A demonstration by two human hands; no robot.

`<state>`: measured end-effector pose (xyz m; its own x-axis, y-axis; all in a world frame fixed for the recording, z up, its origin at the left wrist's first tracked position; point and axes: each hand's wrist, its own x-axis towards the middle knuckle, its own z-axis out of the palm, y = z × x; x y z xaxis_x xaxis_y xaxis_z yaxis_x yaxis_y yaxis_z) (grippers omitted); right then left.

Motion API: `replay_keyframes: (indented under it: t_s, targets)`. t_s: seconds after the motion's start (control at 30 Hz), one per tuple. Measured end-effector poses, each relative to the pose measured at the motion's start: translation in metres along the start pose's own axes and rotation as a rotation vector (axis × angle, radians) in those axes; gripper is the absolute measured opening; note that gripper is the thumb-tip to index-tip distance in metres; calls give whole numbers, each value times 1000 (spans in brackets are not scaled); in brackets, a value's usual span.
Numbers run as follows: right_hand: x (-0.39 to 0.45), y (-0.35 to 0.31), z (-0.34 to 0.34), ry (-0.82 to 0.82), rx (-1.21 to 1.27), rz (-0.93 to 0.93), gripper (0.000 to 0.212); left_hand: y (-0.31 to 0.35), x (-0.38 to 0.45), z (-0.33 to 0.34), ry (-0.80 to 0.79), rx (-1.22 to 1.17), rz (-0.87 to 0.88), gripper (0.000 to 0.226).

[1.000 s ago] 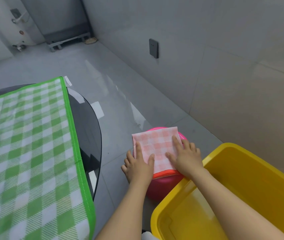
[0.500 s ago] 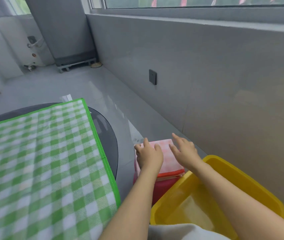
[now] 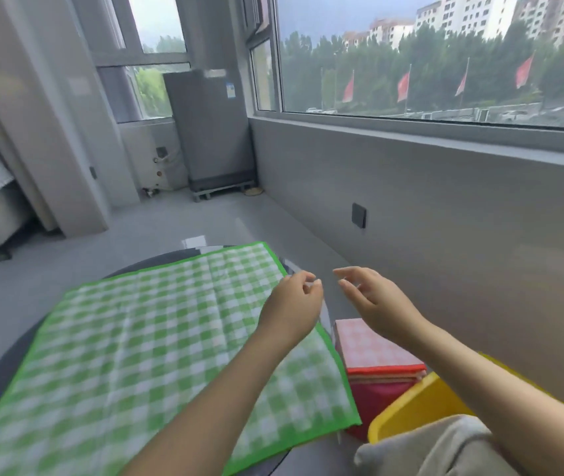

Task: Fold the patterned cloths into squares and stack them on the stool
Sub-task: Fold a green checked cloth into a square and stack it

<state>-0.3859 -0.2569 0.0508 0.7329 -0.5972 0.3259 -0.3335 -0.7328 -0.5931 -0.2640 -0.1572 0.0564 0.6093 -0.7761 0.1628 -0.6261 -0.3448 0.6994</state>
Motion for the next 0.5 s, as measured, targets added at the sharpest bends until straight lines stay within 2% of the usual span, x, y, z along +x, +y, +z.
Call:
replay_keyframes:
  t_s: [0.17,0.33,0.5]
  targets:
    - [-23,-48,40,-169,-40,-148,30,-47,-64,-50,-81,4,-51,31]
    - [-44,-70,82,-382,-76,-267,31,-99,-117,-68,-154,43,-113,28]
    - [-61,-69,106,-509,-98,-401,41,-132,-146,-70,-183,137,-38,13]
